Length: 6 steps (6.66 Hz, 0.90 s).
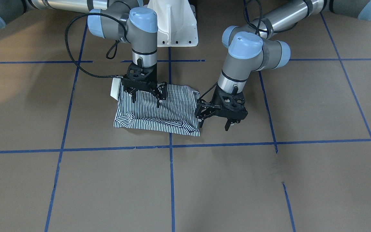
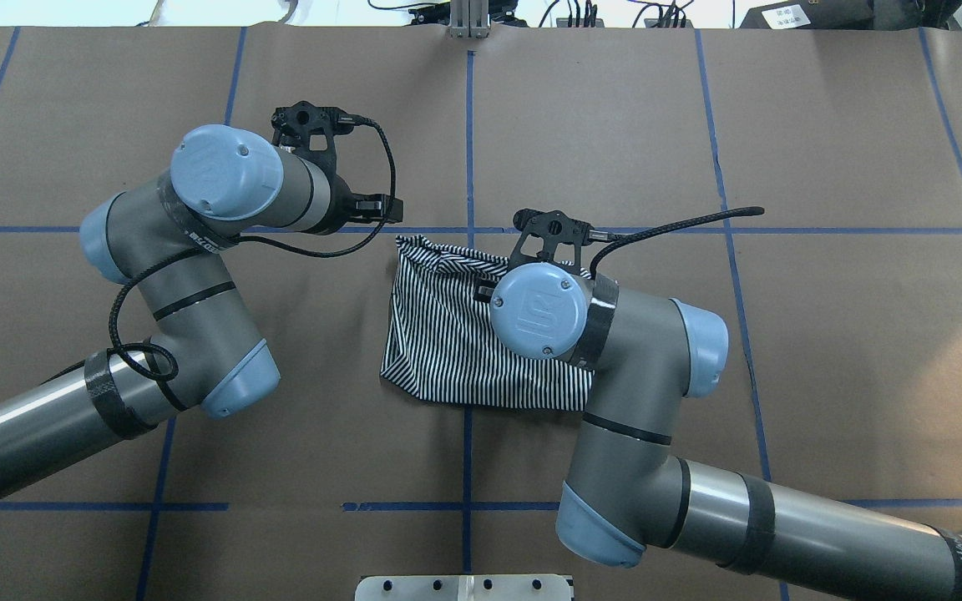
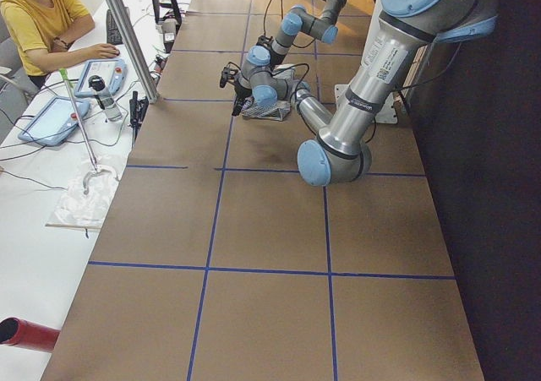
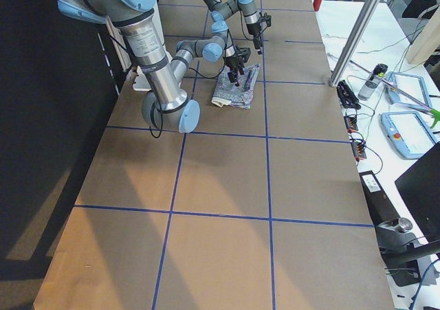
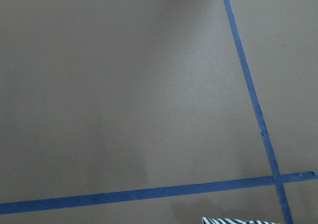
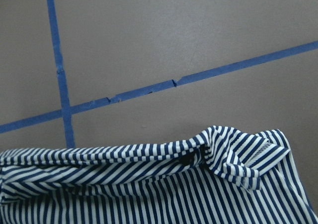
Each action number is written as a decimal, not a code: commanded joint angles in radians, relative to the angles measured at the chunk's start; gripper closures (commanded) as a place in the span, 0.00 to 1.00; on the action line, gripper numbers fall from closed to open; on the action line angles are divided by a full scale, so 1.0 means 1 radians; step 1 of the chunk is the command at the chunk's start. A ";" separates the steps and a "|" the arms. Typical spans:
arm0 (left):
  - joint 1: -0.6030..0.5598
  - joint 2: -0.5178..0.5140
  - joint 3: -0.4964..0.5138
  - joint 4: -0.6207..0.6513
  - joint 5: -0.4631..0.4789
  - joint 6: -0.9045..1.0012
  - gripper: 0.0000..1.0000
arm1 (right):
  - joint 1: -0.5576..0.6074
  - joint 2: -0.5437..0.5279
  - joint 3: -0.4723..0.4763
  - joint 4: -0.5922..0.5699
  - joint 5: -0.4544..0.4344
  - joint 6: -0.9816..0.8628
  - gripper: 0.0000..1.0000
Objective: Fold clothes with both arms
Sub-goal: 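Fold the held near half over onto the far half with both grippers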
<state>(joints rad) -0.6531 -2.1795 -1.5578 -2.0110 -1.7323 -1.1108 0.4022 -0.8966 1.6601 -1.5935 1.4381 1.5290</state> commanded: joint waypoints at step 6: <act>0.001 0.024 -0.031 0.001 0.000 -0.009 0.00 | 0.224 0.111 -0.368 0.010 0.074 -0.255 0.00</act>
<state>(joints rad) -0.6532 -2.1626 -1.5829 -2.0095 -1.7319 -1.1186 0.5424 -0.8118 1.3484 -1.5878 1.4468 1.3507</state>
